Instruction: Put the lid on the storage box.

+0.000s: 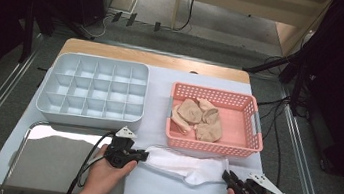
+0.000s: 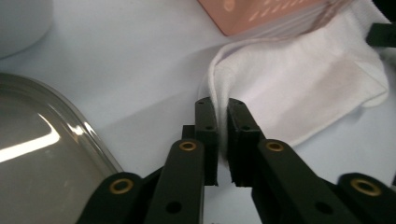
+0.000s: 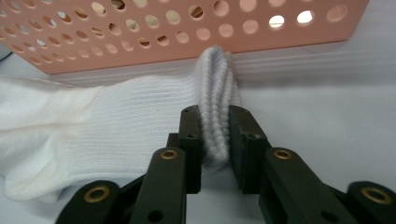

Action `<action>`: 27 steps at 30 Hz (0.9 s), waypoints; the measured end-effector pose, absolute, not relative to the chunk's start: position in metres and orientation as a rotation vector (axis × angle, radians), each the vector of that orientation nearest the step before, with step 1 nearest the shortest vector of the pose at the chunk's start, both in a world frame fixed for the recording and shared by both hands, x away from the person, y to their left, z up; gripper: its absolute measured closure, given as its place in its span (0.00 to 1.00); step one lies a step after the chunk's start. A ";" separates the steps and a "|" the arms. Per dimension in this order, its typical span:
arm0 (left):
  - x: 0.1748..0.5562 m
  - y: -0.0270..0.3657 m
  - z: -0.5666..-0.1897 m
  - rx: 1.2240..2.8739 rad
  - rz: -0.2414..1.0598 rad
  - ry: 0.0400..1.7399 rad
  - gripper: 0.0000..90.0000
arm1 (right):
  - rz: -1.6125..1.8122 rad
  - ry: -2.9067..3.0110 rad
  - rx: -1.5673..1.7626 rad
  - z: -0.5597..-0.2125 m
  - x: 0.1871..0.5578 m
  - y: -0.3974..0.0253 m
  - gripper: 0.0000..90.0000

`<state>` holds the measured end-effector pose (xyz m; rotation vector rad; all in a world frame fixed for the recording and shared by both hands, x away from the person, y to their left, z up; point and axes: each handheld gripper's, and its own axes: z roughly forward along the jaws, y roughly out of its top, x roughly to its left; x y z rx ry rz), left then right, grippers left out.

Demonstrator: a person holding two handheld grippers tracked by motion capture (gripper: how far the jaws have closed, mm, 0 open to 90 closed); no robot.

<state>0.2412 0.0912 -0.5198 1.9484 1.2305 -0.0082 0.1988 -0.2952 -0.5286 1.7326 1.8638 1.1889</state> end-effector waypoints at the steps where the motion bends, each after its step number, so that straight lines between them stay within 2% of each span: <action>1: 0.241 0.092 -0.520 1.942 -0.015 1.225 0.97 | 1.189 1.864 1.733 -0.529 0.199 -0.295 0.86; 10: 0.220 0.098 -0.512 1.885 -0.174 1.138 0.98 | 1.203 1.874 1.754 -0.510 0.191 -0.316 0.88; 13: 0.220 0.097 -0.518 1.909 -0.148 1.151 0.98 | 1.221 1.879 1.761 -0.504 0.191 -0.322 0.88; 16: 0.222 0.093 -0.522 1.934 -0.099 1.173 0.98 | 1.154 1.902 1.740 -0.514 0.198 -0.311 0.87; 18: 0.223 0.092 -0.522 1.936 -0.068 1.173 0.97 | 1.145 1.894 1.727 -0.516 0.199 -0.309 0.83; 19: 0.223 0.092 -0.521 1.933 -0.057 1.172 0.96 | 1.125 1.785 1.704 -0.516 0.197 -0.308 0.69; 20: 0.223 0.093 -0.521 1.934 -0.037 1.173 0.96 | 1.125 1.785 1.704 -0.516 0.197 -0.308 0.69; 22: 0.224 0.094 -0.521 1.928 -0.021 1.176 0.93 | 1.153 1.677 1.720 -0.508 0.189 -0.308 0.73; 23: 0.224 0.094 -0.521 1.928 -0.016 1.176 0.91 | 1.246 1.670 1.659 -0.502 0.179 -0.298 0.83; 24: 0.224 0.094 -0.521 1.925 -0.014 1.177 0.91 | 1.246 1.670 1.659 -0.502 0.179 -0.298 0.83; 27: 0.224 0.092 -0.522 1.925 -0.009 1.175 0.89 | 1.351 1.821 1.542 -0.503 0.170 -0.264 0.92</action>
